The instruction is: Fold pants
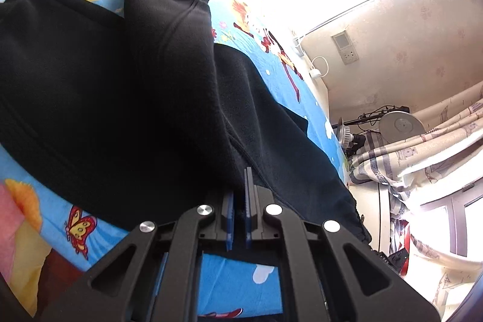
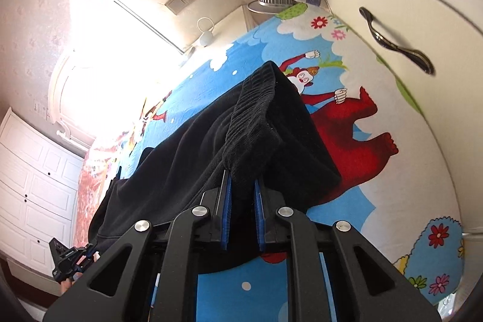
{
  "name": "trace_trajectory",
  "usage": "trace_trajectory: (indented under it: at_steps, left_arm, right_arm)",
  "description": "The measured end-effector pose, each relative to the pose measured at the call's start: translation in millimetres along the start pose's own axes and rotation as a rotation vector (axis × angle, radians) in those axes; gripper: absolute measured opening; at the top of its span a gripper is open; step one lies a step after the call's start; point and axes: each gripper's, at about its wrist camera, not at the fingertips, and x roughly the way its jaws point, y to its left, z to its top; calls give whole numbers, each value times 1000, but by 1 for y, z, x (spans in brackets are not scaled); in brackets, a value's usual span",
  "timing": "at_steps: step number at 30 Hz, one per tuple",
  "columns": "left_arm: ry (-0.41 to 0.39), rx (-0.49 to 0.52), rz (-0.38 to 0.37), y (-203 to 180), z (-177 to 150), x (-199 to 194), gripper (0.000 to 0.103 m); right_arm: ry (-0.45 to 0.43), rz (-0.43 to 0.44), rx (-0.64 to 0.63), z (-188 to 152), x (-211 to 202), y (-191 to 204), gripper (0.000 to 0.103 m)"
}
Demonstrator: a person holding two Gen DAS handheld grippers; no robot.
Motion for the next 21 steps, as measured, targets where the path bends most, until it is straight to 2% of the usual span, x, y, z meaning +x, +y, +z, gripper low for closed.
trace_trajectory:
  at_steps: [3,6,10,11,14,15,16,17,18,21]
  left_arm:
    - [33,3,43,14,-17,6,5]
    - [101,-92,44,49,-23,34,5]
    - [80,-46,75,48,-28,36,5]
    - [83,-43,80,48,-27,36,6]
    - [92,-48,88,45,-29,32,17]
    - [83,-33,112,40,-28,27,30]
    - [51,-6,145,33,-27,19,37]
    - [4,34,186,26,-23,9,45]
    - [-47,86,235,16,-18,1,47]
    - [-173,249,395,-21,8,-6,51]
  right_arm:
    - [34,-40,1,-6,12,-13,14]
    - [99,-97,21,-16,43,-34,14]
    - [94,-129,-8,-22,38,-34,15]
    - [94,-143,-7,-23,36,-34,19]
    - [56,-208,-7,-24,25,-29,41]
    - [26,-249,-24,-25,18,-24,42]
    - [-4,-280,-53,-26,13,-16,43]
    - [-32,-300,-90,-26,8,-6,51]
    - [-58,-317,-126,-25,8,5,62]
    - [-89,-292,-266,-30,21,48,73]
